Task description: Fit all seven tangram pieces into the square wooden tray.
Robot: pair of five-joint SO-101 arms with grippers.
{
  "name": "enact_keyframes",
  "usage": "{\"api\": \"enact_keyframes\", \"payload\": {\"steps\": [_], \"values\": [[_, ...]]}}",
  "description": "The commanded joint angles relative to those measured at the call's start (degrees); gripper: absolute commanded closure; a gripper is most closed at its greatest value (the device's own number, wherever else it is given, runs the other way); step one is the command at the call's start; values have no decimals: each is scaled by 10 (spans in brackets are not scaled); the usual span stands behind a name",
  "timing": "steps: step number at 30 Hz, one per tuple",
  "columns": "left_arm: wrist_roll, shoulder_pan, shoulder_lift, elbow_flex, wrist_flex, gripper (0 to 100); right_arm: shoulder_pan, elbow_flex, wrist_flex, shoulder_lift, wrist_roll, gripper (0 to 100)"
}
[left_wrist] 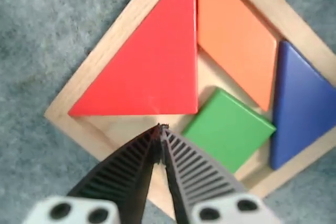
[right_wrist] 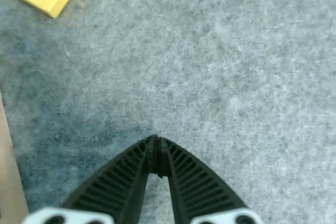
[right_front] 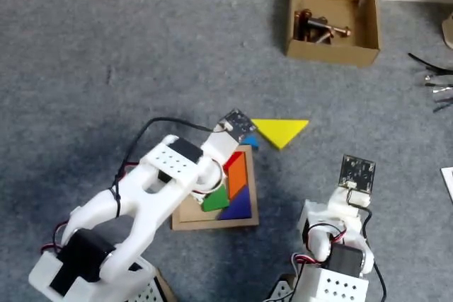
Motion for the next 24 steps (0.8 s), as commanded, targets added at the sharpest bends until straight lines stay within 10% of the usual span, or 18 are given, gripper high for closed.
{"api": "enact_keyframes", "payload": {"steps": [1, 24], "values": [[3, 34, -26, -2, 5, 994, 6, 65, -15, -7, -5, 994], [4, 54, -30, 15, 32, 990, 6, 65, -15, -7, -5, 994]]}}
